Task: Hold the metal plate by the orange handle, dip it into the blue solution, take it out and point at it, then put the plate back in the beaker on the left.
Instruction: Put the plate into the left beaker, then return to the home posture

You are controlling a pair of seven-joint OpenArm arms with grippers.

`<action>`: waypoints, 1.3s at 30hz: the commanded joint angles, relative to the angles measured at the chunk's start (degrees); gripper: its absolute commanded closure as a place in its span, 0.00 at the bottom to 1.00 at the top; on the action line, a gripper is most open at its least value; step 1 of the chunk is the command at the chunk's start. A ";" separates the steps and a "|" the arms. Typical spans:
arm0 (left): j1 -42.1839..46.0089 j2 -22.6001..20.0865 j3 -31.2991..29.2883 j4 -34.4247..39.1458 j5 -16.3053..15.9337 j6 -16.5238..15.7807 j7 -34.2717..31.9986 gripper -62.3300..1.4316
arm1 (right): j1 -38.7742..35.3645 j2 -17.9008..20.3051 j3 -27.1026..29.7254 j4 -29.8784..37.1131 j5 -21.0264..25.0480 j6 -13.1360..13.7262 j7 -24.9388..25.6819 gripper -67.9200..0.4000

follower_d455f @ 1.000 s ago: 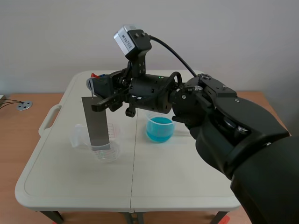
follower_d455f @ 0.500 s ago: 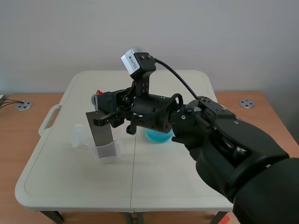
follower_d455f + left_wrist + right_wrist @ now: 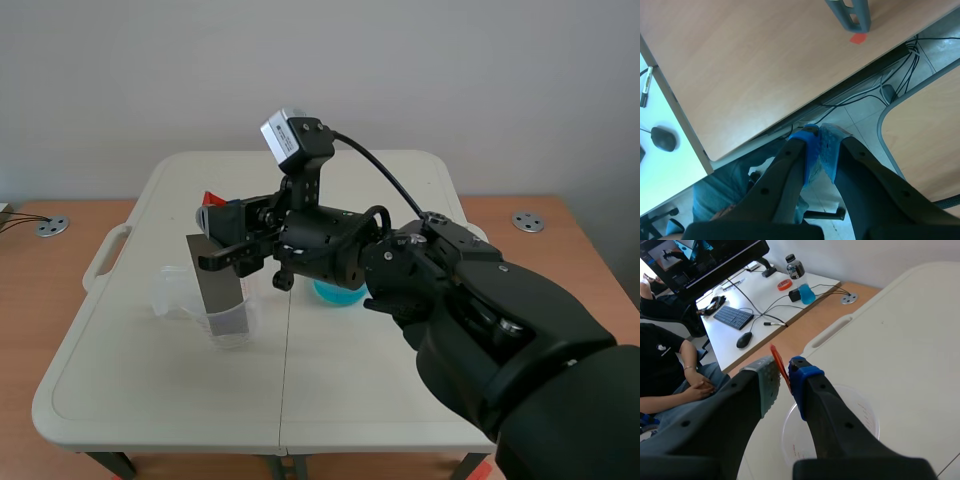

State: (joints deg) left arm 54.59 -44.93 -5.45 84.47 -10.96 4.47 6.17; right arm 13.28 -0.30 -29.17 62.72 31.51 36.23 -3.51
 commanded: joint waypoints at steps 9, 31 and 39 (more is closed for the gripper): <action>-0.17 0.11 -0.66 0.20 0.02 0.28 1.33 0.67 | 0.85 0.94 2.32 0.42 0.20 -2.84 2.36 0.46; -0.20 0.13 -0.66 0.20 -0.83 -0.37 1.31 0.00 | 2.71 5.57 4.81 1.95 -0.42 -4.42 3.98 0.02; -6.97 0.09 -0.68 0.37 -0.39 -0.28 -3.87 0.00 | 2.56 12.13 4.90 6.58 -1.14 -5.20 3.96 0.02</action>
State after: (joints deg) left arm 49.98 -44.75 -5.45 84.25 -11.42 3.97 3.44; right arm 14.57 10.92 -24.49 67.55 30.24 30.85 -0.25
